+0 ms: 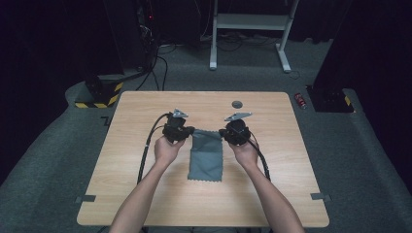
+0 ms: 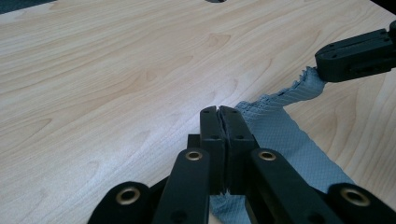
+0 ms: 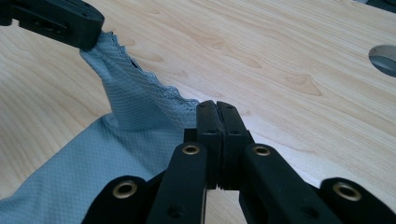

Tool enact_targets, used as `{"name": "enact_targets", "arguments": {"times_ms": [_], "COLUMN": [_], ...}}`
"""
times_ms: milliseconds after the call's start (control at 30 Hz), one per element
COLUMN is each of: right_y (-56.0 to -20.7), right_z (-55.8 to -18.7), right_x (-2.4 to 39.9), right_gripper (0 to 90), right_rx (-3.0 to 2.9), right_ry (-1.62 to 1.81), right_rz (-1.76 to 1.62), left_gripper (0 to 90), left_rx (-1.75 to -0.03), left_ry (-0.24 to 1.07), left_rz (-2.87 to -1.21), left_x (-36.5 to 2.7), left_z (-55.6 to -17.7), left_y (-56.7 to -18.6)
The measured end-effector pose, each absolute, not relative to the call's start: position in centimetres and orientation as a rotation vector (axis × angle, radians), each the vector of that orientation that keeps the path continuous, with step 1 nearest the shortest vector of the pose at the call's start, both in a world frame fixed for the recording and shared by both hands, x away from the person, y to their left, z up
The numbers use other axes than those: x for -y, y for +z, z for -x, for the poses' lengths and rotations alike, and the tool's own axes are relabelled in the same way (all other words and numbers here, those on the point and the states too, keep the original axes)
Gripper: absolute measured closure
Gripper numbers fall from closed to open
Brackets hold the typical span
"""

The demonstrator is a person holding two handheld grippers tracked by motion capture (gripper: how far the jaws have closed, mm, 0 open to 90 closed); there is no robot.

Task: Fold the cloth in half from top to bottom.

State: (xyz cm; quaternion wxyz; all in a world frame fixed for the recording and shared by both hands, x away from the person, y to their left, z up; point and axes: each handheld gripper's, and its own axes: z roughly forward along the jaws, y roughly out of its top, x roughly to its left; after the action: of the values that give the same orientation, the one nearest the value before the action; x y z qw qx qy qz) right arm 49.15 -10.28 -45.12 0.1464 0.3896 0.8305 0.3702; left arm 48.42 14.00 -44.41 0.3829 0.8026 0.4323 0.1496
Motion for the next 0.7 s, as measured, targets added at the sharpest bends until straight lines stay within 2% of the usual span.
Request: {"name": "enact_targets", "arguments": {"times_ms": [367,700], "right_y": [-45.8,-47.1], "right_z": [-46.7,-44.7], "right_x": [10.7,10.8], "right_gripper": [89.4,89.4], "right_rx": [-2.424,-2.467], "right_ry": [1.099,1.099], "right_rz": [-1.061,-1.015], "left_gripper": [88.7,88.7], "left_rx": [-1.019,-0.991], "left_ry": [0.437,0.432], "left_rz": [-2.13,-2.153], "left_x": [-13.7,-13.9], "left_z": [-45.7,-43.4], "left_y": [-45.4,-46.9]}}
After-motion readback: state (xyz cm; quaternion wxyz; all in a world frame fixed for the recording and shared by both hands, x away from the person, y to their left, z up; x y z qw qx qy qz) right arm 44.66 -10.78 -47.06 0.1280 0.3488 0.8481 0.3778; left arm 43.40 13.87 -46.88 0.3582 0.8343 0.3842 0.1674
